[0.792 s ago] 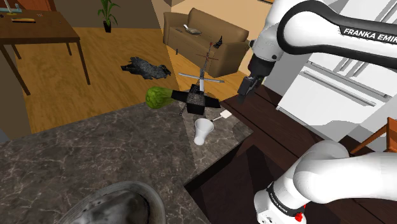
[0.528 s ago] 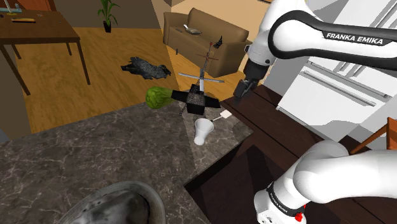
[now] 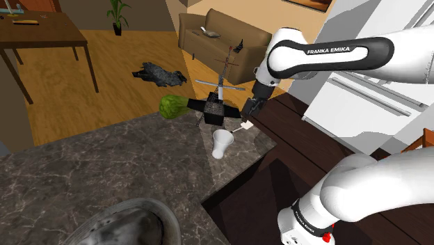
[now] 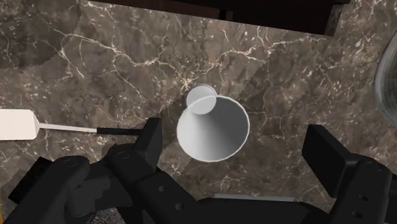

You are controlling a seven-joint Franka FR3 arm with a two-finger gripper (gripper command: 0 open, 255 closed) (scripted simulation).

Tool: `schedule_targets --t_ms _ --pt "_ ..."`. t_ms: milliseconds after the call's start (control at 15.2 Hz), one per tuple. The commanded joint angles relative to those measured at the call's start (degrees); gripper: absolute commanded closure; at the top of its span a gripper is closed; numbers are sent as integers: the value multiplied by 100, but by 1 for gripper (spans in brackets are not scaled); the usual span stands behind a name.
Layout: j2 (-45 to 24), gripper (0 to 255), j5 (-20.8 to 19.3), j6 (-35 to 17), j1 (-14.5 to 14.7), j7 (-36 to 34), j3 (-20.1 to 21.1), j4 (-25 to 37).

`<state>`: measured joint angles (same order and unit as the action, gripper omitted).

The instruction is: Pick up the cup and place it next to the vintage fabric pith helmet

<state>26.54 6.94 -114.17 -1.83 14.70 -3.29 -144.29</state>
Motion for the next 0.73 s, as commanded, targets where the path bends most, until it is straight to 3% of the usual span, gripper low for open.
schedule_targets --t_ms 0,660 --pt "-428 0 145 -339 15 179 -120 37" --pt "-2809 0 1393 -1558 84 1470 -557 686"
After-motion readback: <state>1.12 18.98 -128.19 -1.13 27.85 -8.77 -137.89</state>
